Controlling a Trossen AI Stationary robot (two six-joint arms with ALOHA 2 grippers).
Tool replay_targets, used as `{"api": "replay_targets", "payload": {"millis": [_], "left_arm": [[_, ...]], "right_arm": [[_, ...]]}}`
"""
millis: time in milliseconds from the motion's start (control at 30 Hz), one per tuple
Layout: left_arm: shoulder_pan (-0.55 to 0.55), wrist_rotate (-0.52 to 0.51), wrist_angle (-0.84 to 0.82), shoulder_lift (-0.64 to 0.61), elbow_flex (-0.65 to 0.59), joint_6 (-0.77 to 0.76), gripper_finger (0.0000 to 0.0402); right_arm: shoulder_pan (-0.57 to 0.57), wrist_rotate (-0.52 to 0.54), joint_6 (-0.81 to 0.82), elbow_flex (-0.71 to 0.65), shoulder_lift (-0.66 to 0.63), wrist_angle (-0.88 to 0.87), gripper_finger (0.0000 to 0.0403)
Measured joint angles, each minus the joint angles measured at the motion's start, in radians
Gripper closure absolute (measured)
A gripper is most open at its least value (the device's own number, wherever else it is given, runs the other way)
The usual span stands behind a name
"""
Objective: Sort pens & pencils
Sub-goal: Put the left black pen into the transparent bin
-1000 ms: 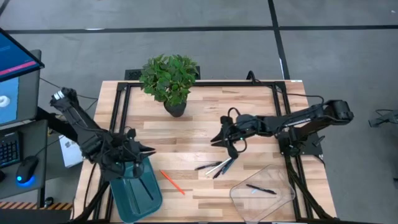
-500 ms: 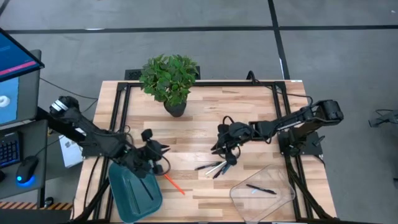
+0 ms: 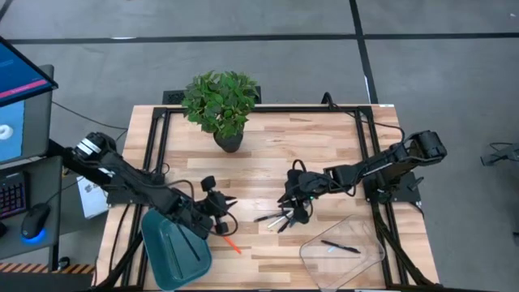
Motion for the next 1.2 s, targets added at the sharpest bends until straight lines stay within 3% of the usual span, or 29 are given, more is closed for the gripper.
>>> {"api": "replay_targets", "payload": {"millis": [300, 700, 1200], "left_arm": [[-0.003, 0.014, 0.003, 0.009, 0.000, -0.050, 0.0360], [0.002, 0.007, 0.060, 0.008, -0.093, -0.096, 0.0360], [0.012, 0.043, 0.130, 0.008, -0.094, -0.050, 0.0360]], "right_arm": [[0.050, -0.022, 0.023, 0.000, 0.005, 0.007, 0.0300], [0.033, -0.015, 0.083, 0.000, 0.116, 0.064, 0.0300], [0.022, -0.014, 0.054, 0.000, 0.257, 0.164, 0.0300]]}}
